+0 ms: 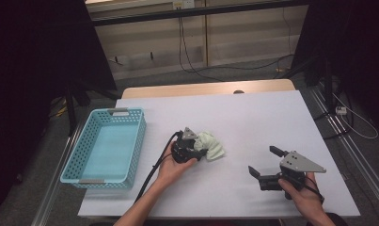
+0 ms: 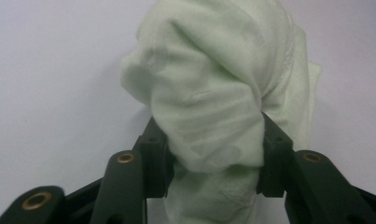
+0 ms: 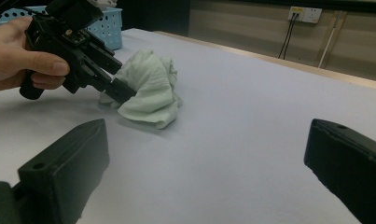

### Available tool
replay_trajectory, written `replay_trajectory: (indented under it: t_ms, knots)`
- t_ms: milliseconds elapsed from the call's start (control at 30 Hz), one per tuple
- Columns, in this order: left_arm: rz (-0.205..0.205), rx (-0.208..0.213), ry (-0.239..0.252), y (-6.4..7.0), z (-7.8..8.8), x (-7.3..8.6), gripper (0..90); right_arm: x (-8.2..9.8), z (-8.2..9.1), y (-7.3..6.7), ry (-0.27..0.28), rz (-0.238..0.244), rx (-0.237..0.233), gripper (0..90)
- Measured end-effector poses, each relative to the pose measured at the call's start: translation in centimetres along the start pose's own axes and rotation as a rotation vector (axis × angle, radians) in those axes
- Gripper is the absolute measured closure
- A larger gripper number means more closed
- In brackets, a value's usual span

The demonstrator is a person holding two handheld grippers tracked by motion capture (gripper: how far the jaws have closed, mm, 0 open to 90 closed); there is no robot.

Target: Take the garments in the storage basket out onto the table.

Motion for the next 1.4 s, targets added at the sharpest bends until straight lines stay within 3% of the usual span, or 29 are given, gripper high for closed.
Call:
replay_trajectory:
  t_ms: [200,367,400,633,800,933,1067,1167,1300,1400]
  knots:
    - [-0.019,-0.014,-0.007,0.1,0.0,0.0,43.3,0.0,0.0,0.0,0.001,0.000,0.000,0.0]
    - [-0.013,-0.019,-0.009,0.0,0.2,0.0,26.4,-0.1,-0.1,0.0,0.001,0.002,-0.001,0.0]
    - [-0.007,-0.008,-0.002,0.1,0.2,0.0,20.6,-0.1,-0.3,0.0,-0.002,-0.004,-0.002,0.0]
    - [0.003,0.016,0.079,0.2,1.0,-0.4,6.3,0.0,-0.6,0.0,-0.012,-0.007,0.002,0.0]
    - [-0.021,0.053,0.147,0.7,2.0,-0.8,5.5,0.0,-0.4,0.0,-0.007,-0.004,0.003,0.0]
    - [-0.015,0.045,0.191,1.2,3.1,-1.1,5.5,0.0,-0.6,0.0,-0.010,-0.004,0.005,0.0]
    - [-0.044,-0.024,0.226,1.8,4.8,-0.5,5.8,0.1,-0.8,0.0,-0.013,-0.008,0.006,0.0]
    - [-0.037,-0.027,0.232,1.6,5.9,0.1,4.6,0.1,-1.0,-0.3,-0.018,-0.002,0.000,0.5]
    - [-0.048,-0.066,0.212,1.4,7.1,1.1,4.4,0.0,-1.3,-0.3,-0.018,-0.014,-0.004,0.9]
    - [-0.024,-0.073,0.252,1.3,8.0,1.4,4.4,-0.2,-1.7,-0.2,-0.018,-0.011,-0.011,0.8]
Point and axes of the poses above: each handheld gripper's, and its own axes: z roughly backward along the jaws, x roughly out of its underside, y roughly to its right, the point moved 2 cm from there along -z, roughly forward along the jaws, and after that the axes turned 15 degrees about x, right-handed, at the moved point
